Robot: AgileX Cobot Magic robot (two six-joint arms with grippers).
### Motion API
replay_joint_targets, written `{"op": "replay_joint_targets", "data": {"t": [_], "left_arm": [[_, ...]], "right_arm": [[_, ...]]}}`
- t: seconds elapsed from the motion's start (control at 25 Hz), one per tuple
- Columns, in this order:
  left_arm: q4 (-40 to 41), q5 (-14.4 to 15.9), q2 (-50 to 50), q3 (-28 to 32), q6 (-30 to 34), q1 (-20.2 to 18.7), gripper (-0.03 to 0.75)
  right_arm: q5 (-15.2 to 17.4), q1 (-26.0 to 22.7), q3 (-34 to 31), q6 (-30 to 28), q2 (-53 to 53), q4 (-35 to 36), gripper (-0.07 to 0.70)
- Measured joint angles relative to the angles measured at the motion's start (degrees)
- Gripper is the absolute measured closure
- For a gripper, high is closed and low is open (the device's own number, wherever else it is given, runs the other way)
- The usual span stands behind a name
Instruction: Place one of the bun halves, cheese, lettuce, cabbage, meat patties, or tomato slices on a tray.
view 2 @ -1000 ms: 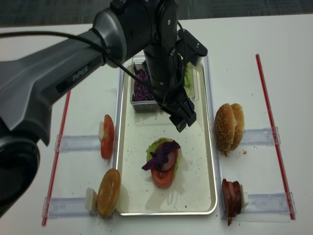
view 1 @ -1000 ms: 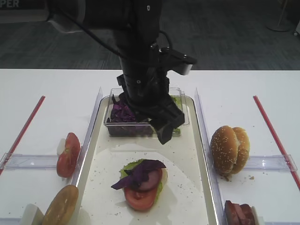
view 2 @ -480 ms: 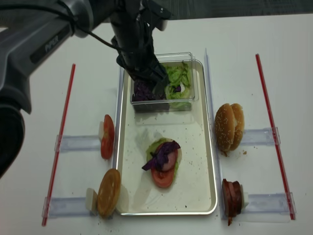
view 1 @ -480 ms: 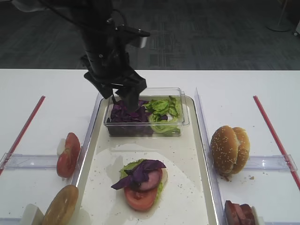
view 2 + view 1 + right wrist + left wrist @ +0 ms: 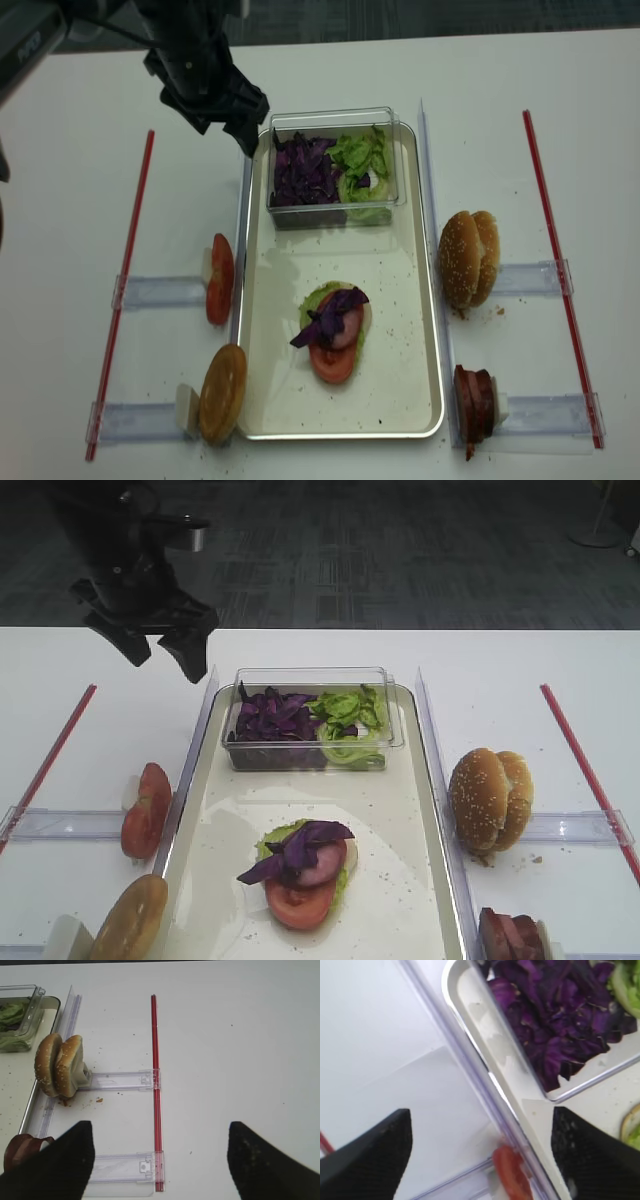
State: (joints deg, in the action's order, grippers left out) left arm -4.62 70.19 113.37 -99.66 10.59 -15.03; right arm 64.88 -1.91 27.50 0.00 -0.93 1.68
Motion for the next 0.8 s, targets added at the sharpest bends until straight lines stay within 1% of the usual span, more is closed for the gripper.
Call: {"op": "replay_joint_targets", "data": {"t": [0.2,0.44,0.56,0.8], "left_arm": [[0.0,0.0,0.0,0.0,0.0,5.1,0.189],[0.0,0.0,0.0,0.0,0.0,9.7,0.189],[0.0,0.0,0.0,0.0,0.0,11.0,0.19],[1.6,0.0,0.0,0.0,0.0,11.2,0.19]], "right_arm": [[0.0,0.0,0.0,0.0,0.0,0.0,0.061],[0.0,0.0,0.0,0.0,0.0,0.0,0.061],[0.0,0.0,0.0,0.0,0.0,0.0,0.061],[0.0,0.0,0.0,0.0,0.0,0.0,0.061]]}}
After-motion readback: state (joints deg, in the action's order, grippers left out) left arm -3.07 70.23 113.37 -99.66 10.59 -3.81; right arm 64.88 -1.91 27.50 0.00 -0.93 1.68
